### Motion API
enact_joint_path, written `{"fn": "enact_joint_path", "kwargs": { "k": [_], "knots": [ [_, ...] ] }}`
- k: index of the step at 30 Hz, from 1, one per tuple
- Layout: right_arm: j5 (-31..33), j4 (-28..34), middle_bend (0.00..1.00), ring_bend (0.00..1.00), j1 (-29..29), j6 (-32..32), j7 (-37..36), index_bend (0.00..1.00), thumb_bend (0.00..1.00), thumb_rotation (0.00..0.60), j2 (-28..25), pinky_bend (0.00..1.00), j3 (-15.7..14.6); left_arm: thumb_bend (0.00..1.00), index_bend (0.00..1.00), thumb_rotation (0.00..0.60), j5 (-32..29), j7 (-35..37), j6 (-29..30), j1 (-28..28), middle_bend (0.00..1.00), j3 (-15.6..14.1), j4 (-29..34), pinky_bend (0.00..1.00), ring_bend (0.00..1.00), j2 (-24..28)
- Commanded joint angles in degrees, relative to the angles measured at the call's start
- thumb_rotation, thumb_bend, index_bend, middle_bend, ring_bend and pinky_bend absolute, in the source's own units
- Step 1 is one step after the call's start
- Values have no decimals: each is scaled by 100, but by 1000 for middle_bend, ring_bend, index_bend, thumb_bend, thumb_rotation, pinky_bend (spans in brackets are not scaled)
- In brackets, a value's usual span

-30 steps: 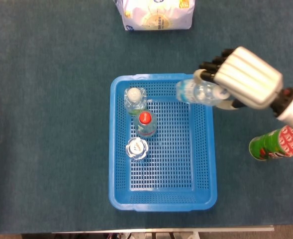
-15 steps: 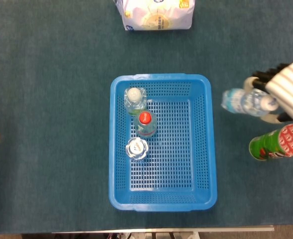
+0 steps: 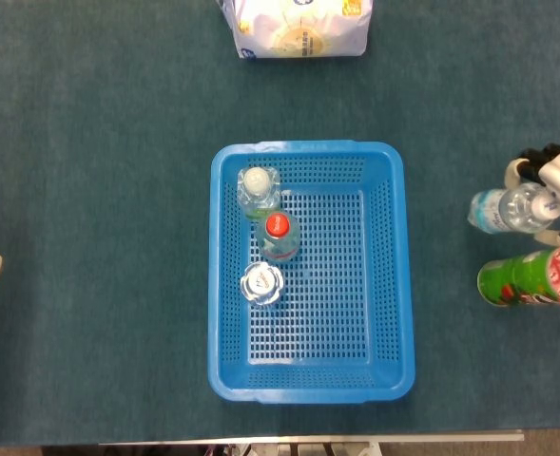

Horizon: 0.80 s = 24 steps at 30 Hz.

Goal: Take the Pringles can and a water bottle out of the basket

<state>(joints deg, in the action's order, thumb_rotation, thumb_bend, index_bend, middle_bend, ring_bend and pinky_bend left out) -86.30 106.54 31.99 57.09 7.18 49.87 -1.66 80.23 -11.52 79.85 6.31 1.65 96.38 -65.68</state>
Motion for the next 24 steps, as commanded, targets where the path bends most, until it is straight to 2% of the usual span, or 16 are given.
{"fn": "enact_joint_path", "kwargs": {
  "k": [1, 3, 6, 11, 14, 18, 24],
  "knots": [
    [3, -7, 239, 344, -14, -1, -18, 189, 0, 600, -1, 616, 33, 246, 248, 600, -1, 8, 8, -2, 176, 2, -5, 348, 101, -2],
    [-29, -10, 203, 317, -37, 50, -53, 137, 0, 600, 2, 616, 61, 246, 247, 600, 2, 15, 15, -5, 176, 0, -9, 348, 100, -4],
    [-78, -22, 179, 302, -79, 115, -75, 110, 0, 600, 2, 616, 94, 246, 248, 600, 2, 36, 16, -9, 176, -6, -25, 348, 101, -10],
    [-134, 8, 174, 298, -184, 318, -67, 105, 0, 600, -26, 616, 159, 246, 248, 600, 6, 56, 27, -10, 176, -4, -40, 348, 100, -14],
    [-177, 27, 176, 298, -347, 671, -25, 105, 0, 600, -22, 616, 229, 246, 247, 600, 14, 70, 44, -13, 176, 0, -39, 348, 100, -8],
    [-193, -42, 224, 298, -757, 1512, 460, 144, 0, 600, 152, 616, 352, 246, 248, 600, 35, 104, 93, -16, 176, 24, -40, 348, 101, 0],
    [-281, -37, 268, 298, -1327, 2354, 1161, 207, 0, 600, 331, 603, 299, 246, 285, 600, 201, 306, 264, -18, 213, 76, -175, 358, 129, -76]
  ]
}}
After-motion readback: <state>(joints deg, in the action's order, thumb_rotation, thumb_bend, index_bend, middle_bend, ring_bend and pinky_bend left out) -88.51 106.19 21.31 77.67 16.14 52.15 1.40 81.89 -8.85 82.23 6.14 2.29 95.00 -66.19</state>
